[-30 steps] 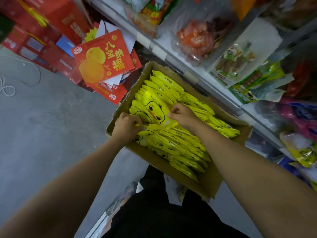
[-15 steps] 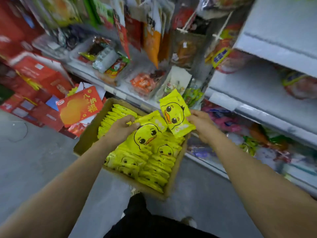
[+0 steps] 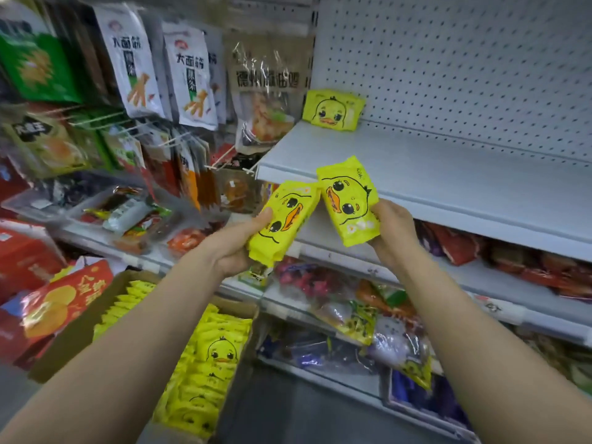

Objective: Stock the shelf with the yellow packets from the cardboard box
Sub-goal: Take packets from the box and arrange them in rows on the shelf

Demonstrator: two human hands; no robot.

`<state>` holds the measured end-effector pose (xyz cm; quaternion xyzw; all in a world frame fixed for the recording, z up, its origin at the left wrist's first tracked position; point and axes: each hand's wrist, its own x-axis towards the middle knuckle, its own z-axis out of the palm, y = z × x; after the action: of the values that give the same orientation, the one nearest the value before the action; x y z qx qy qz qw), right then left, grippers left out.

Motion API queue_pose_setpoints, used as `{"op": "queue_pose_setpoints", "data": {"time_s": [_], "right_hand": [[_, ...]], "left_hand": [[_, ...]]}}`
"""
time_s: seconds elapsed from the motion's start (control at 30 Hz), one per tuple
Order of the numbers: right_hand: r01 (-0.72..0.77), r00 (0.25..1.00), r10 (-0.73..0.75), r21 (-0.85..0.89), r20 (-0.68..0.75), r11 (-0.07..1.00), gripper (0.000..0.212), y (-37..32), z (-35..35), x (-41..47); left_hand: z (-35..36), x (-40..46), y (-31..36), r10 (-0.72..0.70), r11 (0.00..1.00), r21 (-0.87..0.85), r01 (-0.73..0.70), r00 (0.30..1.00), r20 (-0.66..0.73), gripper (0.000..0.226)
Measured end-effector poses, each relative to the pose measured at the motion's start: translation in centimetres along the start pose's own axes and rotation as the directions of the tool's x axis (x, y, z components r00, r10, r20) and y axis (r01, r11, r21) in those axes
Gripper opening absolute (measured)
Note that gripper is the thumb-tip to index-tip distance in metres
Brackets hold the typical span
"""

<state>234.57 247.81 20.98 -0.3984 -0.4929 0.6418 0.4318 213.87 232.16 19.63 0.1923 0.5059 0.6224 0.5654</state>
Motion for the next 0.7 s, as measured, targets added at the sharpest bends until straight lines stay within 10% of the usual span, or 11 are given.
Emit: {"op": "queue_pose_setpoints", "data": {"time_s": [0.33,0.7], "right_hand": [[0.127,0.989,-0.121,0.064,-0.087,0.990,0.053,-5.2,-6.3,2.1],[0.167,0.985,-0.171,-0.113,-0.027,0.980,0.036,-8.5,-9.1,11.5]], "left_hand": [[9.3,3.6,4.1,0.070,0.912,0.384,-0.145,0.977,0.201,0.027],[11.6,13.3,11.0,0.125,0.743,0.612,-0.271,0.954,0.271,0.041]]}}
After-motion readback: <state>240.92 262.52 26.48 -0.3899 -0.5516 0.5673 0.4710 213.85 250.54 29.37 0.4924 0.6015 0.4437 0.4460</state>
